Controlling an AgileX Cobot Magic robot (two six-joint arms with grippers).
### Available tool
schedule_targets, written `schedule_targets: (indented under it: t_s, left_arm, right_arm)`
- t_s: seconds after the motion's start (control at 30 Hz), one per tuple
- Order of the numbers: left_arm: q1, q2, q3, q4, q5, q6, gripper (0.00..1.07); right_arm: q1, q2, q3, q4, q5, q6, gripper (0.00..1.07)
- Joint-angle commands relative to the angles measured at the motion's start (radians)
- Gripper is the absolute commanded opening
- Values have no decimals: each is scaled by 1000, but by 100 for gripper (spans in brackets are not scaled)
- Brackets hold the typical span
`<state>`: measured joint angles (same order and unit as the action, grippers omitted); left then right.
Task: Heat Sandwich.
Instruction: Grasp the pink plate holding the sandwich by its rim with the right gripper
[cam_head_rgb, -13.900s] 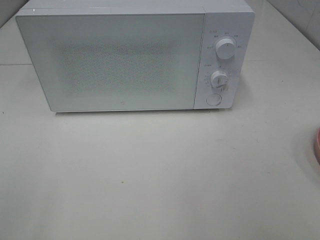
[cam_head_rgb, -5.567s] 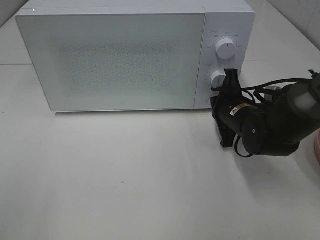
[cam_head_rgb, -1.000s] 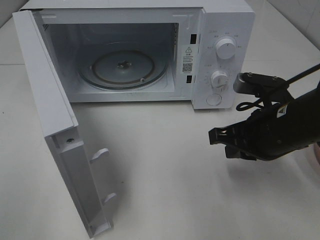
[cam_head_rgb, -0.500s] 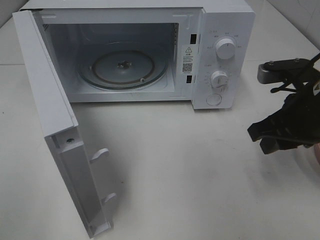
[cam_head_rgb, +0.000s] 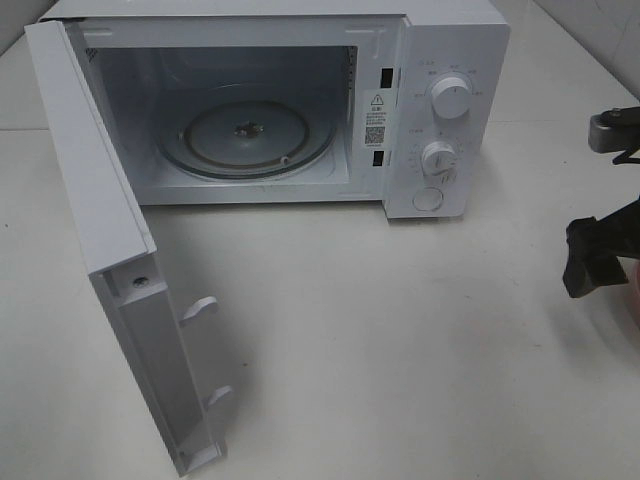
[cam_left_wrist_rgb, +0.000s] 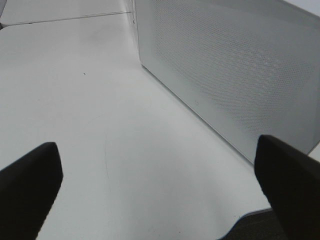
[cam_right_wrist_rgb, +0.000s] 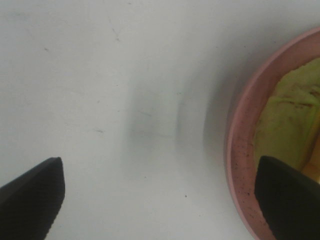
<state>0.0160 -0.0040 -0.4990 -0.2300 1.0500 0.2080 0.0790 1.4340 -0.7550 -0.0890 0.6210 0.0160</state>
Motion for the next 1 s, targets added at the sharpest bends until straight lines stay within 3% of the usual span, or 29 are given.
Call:
schedule_targets:
  t_s: [0.03, 0.4, 1.0]
  left_arm:
    - [0, -28, 5, -4, -7, -5, 100]
    - [0, -28, 5, -4, -7, -5, 100]
    - [0, -28, 5, -4, -7, -5, 100]
  right_arm:
    - [-41, 36, -15, -12, 9, 8, 100]
    - [-137, 170, -63, -43, -24, 36, 93]
    - [-146, 323, -63, -45, -108, 39, 88]
